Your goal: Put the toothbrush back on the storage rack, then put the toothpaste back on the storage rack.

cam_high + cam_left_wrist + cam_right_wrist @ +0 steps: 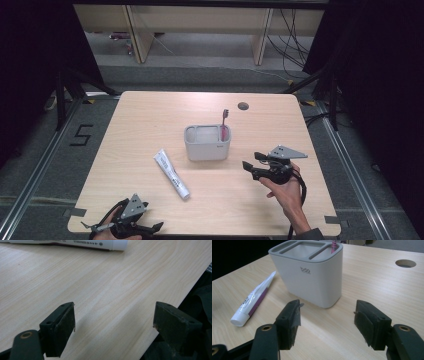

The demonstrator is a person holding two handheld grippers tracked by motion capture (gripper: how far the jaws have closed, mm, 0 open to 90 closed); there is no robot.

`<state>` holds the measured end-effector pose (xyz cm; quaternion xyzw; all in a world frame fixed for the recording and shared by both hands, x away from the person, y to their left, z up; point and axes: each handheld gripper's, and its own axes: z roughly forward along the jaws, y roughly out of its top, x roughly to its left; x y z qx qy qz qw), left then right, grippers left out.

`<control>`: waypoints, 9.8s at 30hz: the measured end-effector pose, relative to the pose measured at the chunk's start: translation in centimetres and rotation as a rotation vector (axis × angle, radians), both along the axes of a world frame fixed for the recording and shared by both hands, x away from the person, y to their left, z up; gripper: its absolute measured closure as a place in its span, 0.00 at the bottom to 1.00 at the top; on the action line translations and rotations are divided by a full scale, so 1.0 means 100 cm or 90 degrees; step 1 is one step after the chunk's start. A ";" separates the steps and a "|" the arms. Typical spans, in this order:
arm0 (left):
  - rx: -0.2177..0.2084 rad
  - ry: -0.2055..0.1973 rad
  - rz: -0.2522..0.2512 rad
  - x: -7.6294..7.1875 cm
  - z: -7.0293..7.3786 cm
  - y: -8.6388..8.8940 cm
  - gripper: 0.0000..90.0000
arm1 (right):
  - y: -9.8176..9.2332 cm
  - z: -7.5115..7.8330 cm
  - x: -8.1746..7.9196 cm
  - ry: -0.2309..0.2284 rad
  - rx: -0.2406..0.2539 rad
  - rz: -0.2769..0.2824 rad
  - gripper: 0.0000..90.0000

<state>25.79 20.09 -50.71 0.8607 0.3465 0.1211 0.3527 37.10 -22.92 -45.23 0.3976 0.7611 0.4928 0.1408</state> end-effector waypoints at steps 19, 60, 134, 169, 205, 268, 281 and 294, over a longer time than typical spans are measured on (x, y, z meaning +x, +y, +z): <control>-0.001 0.002 0.006 0.000 -0.001 0.000 0.19 | -0.008 -0.005 -0.014 -0.006 -0.008 0.001 0.37; -0.006 -0.001 0.014 0.000 -0.001 0.000 0.19 | -0.022 -0.021 -0.057 0.055 -0.009 -0.004 0.28; -0.024 -0.115 -0.026 0.040 0.022 -0.034 1.00 | -0.036 -0.045 -0.098 0.074 -0.052 0.030 0.25; -0.009 -0.081 -0.059 0.090 0.020 -0.084 1.00 | -0.034 -0.045 -0.100 0.089 -0.053 0.033 0.26; 0.026 -0.046 -0.034 0.075 0.011 -0.046 0.99 | -0.035 -0.046 -0.098 0.089 -0.046 0.032 0.26; 0.072 0.128 0.079 0.141 0.021 -0.048 0.52 | -0.035 -0.045 -0.097 0.076 -0.057 0.036 0.26; 0.082 0.135 0.099 0.144 0.020 -0.048 0.57 | -0.037 -0.043 -0.098 0.074 -0.067 0.033 0.26; 0.105 0.142 0.107 0.142 0.019 -0.031 0.67 | -0.036 -0.043 -0.098 0.080 -0.066 0.034 0.26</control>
